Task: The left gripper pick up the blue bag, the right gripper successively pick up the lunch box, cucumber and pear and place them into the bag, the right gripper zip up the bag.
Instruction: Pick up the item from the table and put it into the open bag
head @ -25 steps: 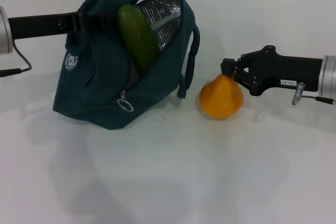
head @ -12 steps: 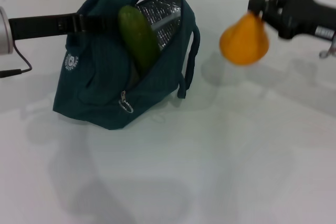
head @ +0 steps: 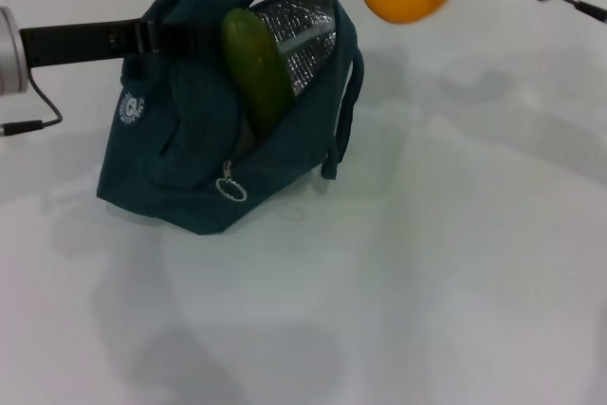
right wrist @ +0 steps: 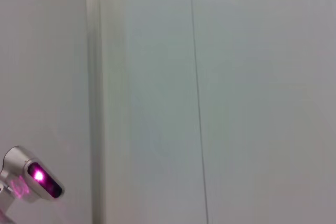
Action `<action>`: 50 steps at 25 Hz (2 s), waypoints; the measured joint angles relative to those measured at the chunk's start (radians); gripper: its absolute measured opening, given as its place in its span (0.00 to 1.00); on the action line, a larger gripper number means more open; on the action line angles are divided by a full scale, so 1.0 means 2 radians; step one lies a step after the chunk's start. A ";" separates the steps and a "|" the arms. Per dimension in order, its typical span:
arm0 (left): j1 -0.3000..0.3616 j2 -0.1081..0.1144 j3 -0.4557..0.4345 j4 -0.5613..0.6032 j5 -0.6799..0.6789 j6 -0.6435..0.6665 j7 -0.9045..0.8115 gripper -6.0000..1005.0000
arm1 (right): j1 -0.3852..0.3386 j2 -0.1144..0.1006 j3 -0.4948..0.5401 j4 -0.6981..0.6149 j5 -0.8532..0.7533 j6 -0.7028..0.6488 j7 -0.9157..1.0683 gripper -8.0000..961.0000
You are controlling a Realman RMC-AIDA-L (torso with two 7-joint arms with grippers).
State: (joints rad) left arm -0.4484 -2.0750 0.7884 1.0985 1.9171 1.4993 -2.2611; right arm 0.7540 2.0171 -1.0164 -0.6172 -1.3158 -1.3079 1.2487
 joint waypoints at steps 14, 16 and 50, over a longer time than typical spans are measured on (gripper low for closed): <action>-0.005 -0.003 0.002 -0.002 -0.001 -0.001 0.007 0.05 | 0.100 0.006 -0.004 0.128 0.034 0.050 -0.059 0.04; -0.006 -0.003 0.002 -0.002 -0.001 -0.002 0.007 0.05 | 0.118 0.006 -0.004 0.159 0.042 0.057 -0.074 0.04; -0.019 -0.001 0.000 -0.026 -0.001 -0.018 0.019 0.05 | 0.157 0.005 -0.076 0.247 0.058 0.085 -0.097 0.04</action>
State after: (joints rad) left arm -0.4854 -2.0769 0.7885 1.0464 1.9159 1.4632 -2.2227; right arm 1.0683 2.0279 -1.1685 -0.1231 -1.1996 -1.1376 1.0546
